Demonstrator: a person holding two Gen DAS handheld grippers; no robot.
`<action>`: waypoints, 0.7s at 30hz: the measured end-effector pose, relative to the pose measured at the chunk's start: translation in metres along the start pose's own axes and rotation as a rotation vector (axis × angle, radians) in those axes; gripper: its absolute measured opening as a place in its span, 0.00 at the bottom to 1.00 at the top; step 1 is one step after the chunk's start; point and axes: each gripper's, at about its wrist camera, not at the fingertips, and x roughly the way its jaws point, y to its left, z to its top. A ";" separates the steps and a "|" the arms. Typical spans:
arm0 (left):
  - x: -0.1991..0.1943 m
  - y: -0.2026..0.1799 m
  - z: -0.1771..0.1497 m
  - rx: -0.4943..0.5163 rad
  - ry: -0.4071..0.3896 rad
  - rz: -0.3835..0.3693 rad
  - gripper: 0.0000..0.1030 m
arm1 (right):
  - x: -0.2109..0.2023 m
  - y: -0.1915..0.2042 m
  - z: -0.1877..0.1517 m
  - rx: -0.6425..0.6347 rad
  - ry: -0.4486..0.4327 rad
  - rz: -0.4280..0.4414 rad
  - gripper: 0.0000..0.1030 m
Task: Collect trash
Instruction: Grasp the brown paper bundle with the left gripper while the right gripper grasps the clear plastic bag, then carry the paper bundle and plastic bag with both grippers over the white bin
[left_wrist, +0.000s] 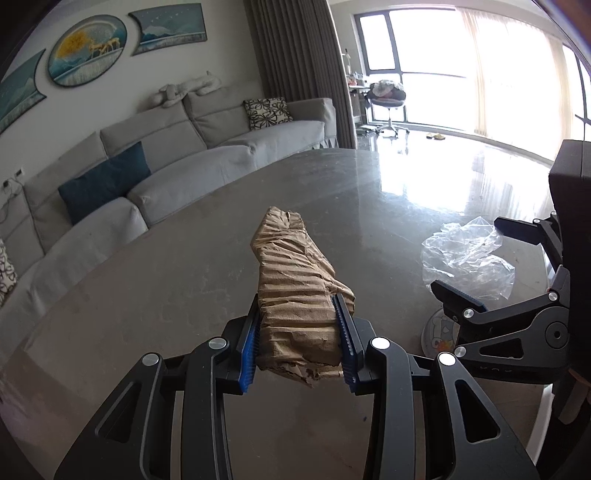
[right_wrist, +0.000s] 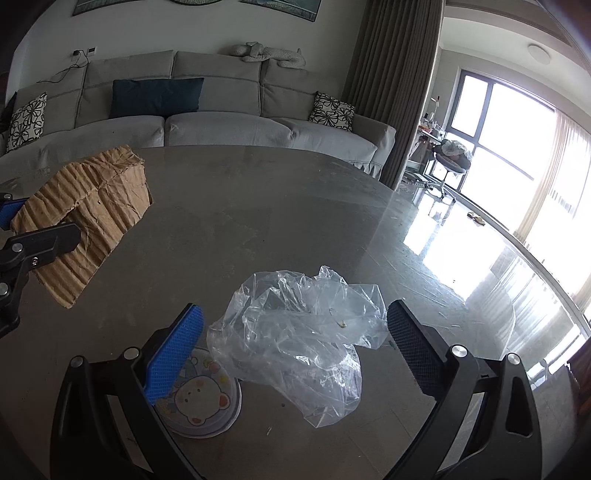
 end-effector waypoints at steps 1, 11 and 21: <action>0.000 0.000 0.000 0.003 -0.001 0.001 0.37 | 0.000 0.001 0.000 -0.003 0.000 0.000 0.88; -0.013 0.003 -0.003 0.013 -0.028 -0.008 0.37 | -0.029 0.000 -0.006 -0.020 -0.049 0.010 0.21; -0.058 -0.020 -0.008 0.063 -0.079 -0.096 0.37 | -0.118 -0.013 -0.017 -0.055 -0.136 0.036 0.20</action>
